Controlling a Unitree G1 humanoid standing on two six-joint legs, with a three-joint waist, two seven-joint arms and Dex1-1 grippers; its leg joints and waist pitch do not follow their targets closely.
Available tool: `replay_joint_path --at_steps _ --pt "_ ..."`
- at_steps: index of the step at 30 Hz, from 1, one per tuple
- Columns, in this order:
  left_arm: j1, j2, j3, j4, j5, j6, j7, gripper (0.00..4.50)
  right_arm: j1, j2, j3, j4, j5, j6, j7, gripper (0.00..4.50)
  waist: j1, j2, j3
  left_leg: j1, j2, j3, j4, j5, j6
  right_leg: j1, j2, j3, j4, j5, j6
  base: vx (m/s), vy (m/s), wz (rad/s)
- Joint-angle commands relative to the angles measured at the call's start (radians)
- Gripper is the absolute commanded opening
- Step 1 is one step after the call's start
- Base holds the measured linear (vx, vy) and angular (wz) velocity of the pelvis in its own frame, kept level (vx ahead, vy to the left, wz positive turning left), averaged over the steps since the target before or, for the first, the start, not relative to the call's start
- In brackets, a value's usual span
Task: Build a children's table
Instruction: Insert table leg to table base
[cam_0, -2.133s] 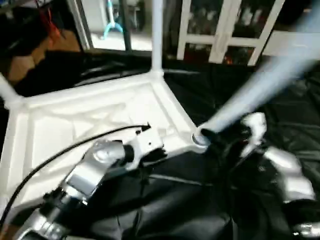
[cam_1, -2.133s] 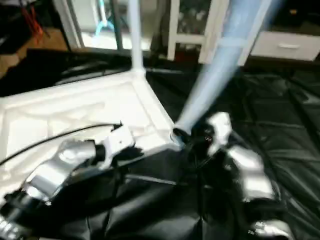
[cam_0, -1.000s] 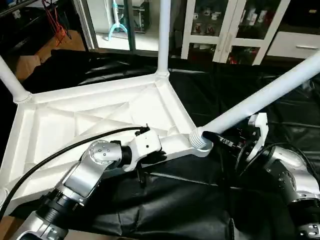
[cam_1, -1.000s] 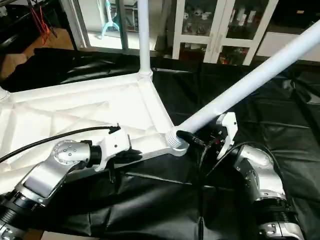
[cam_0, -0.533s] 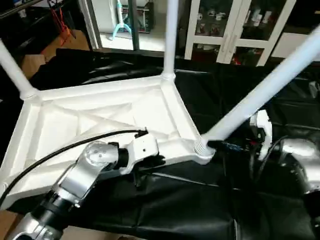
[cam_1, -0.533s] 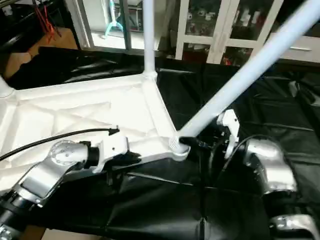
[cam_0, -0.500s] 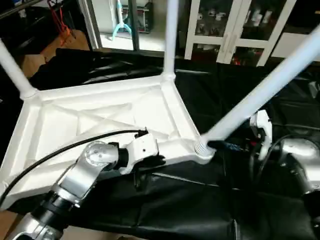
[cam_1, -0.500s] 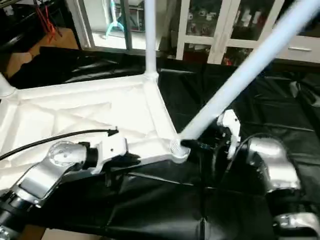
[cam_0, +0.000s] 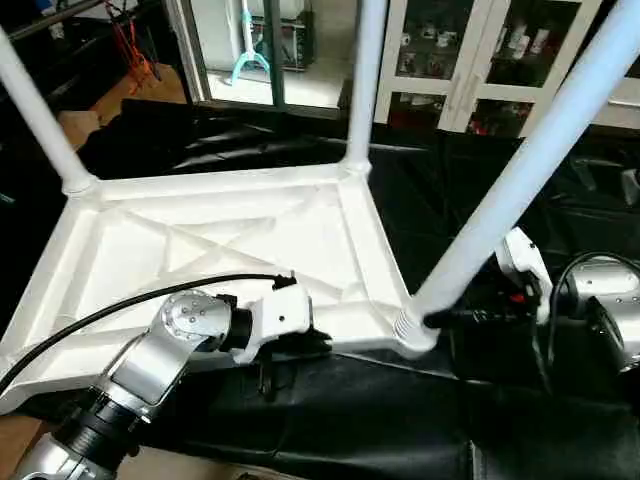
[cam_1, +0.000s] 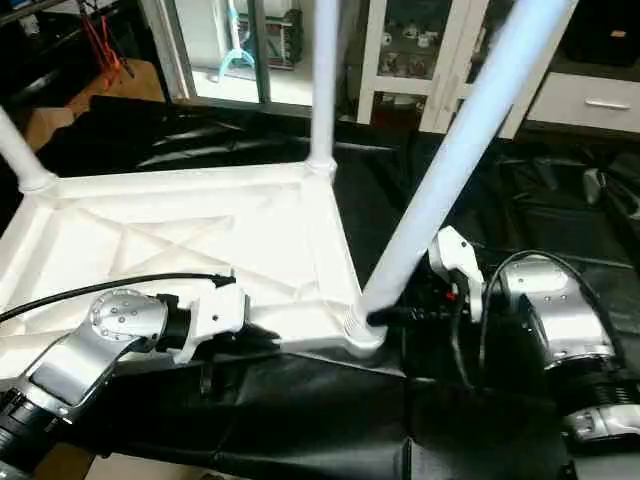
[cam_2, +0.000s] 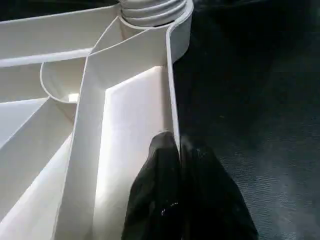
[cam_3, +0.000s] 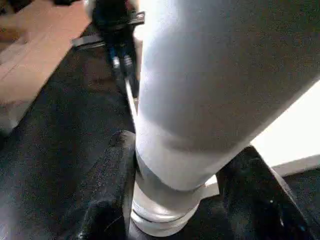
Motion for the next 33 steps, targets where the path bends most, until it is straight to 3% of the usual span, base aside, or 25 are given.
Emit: replay_joint_path --at_steps 1,7,10,12,14,16,17,18,20,22,24,29,30,33 --pt "-0.01 0.006 0.002 -0.044 -0.029 -0.047 -0.039 0.0 0.083 -0.034 0.158 0.052 -0.193 0.003 0.059 1.94 -0.003 -0.015 -0.072 0.017 0.06 -0.027 -0.04 0.137 0.218 0.057 -0.076 0.041 -0.041 0.276 -0.277 0.0 0.0 0.0" --pt "0.002 -0.01 0.004 -0.057 -0.018 -0.04 -0.02 0.0 0.128 -0.012 0.162 0.034 -0.213 -0.082 0.004 1.94 -0.003 -0.015 -0.071 0.023 0.061 -0.027 -0.043 0.116 0.194 0.054 -0.075 0.045 -0.043 0.294 -0.273 0.0 0.0 0.0" --pt "0.0 -0.018 0.003 -0.042 0.005 -0.038 0.012 0.0 0.138 0.015 0.157 0.021 -0.227 -0.129 -0.065 1.91 -0.01 -0.019 -0.069 0.022 0.06 -0.03 -0.049 0.089 0.175 0.058 -0.074 0.043 -0.046 0.293 -0.276 0.0 0.0 0.0" --pt "0.003 -0.02 0.004 -0.035 0.015 -0.04 0.031 0.0 0.148 0.032 0.147 0.012 -0.235 -0.156 -0.111 1.9 -0.014 -0.019 -0.06 0.023 0.061 -0.029 -0.057 0.023 0.152 0.059 -0.077 0.044 -0.058 0.215 -0.271 0.0 0.0 0.0" --pt "0.004 -0.023 0.011 -0.031 0.023 -0.043 0.051 0.0 0.16 0.039 0.14 0.001 -0.235 -0.161 -0.136 1.9 -0.022 -0.021 -0.046 0.031 0.063 -0.03 -0.072 -0.088 0.106 0.058 -0.078 0.043 -0.078 0.058 -0.259 0.0 0.0 0.0" --pt "0.003 -0.031 0.022 -0.032 0.018 -0.037 0.062 0.0 0.183 0.045 0.128 -0.023 -0.219 -0.141 -0.151 1.89 -0.042 -0.026 -0.033 0.047 0.06 -0.032 -0.086 -0.228 0.028 0.059 -0.076 0.047 -0.103 -0.173 -0.228 0.0 0.0 0.0" --pt "0.002 -0.034 0.026 -0.034 0.015 -0.032 0.066 0.0 0.194 0.047 0.125 -0.035 -0.211 -0.132 -0.157 1.89 -0.042 -0.024 -0.034 0.049 0.06 -0.033 -0.087 -0.23 0.022 0.063 -0.077 0.049 -0.105 -0.186 -0.223 0.0 0.0 0.0" --pt "0.008 -0.037 0.026 -0.042 0.014 -0.028 0.068 0.0 0.209 0.046 0.122 -0.044 -0.206 -0.129 -0.16 1.89 -0.042 -0.022 -0.036 0.05 0.061 -0.034 -0.088 -0.228 0.017 0.063 -0.079 0.05 -0.105 -0.186 -0.222 0.0 0.0 0.0" --pt "0.014 -0.041 0.026 -0.056 0.012 -0.018 0.069 0.0 0.229 0.045 0.118 -0.056 -0.194 -0.117 -0.162 1.89 -0.045 -0.027 -0.04 0.047 0.062 -0.034 -0.088 -0.172 0.029 0.065 -0.077 0.052 -0.097 -0.088 -0.231 0.0 0.0 0.0" --pt "0.022 -0.041 0.029 -0.069 0.007 -0.011 0.072 0.0 0.246 0.04 0.12 -0.069 -0.186 -0.109 -0.165 1.89 -0.047 -0.019 -0.041 0.043 0.062 -0.035 -0.088 -0.126 0.053 0.067 -0.077 0.049 -0.09 0.021 -0.246 0.0 0.0 0.0" --pt "0.029 -0.041 0.033 -0.074 0.002 -0.009 0.075 0.0 0.251 0.039 0.119 -0.071 -0.181 -0.101 -0.166 1.88 -0.048 -0.017 -0.04 0.044 0.063 -0.036 -0.089 -0.125 0.059 0.067 -0.076 0.049 -0.089 0.044 -0.252 0.0 0.0 0.0" --pt "0.041 -0.046 0.026 -0.072 -0.001 -0.012 0.077 0.0 0.252 0.055 0.081 -0.049 -0.132 -0.048 -0.181 1.88 -0.057 -0.019 -0.028 0.045 0.063 -0.038 -0.097 -0.193 0.052 0.065 -0.079 0.049 -0.099 -0.016 -0.259 0.0 0.0 0.0" --pt "0.04 -0.048 0.028 -0.078 -0.007 0.0 0.073 0.0 0.247 0.063 0.06 -0.049 -0.098 -0.007 -0.178 1.88 -0.057 -0.018 -0.027 0.046 0.063 -0.038 -0.098 -0.203 0.049 0.065 -0.078 0.049 -0.1 -0.03 -0.257 0.0 0.0 0.0" --pt "0.044 -0.043 0.036 -0.086 -0.014 0.008 0.067 0.0 0.237 0.076 0.044 -0.048 -0.07 0.036 -0.178 1.88 -0.058 -0.021 -0.026 0.047 0.063 -0.039 -0.1 -0.206 0.044 0.064 -0.082 0.051 -0.101 -0.061 -0.26 0.0 0.0 0.0"
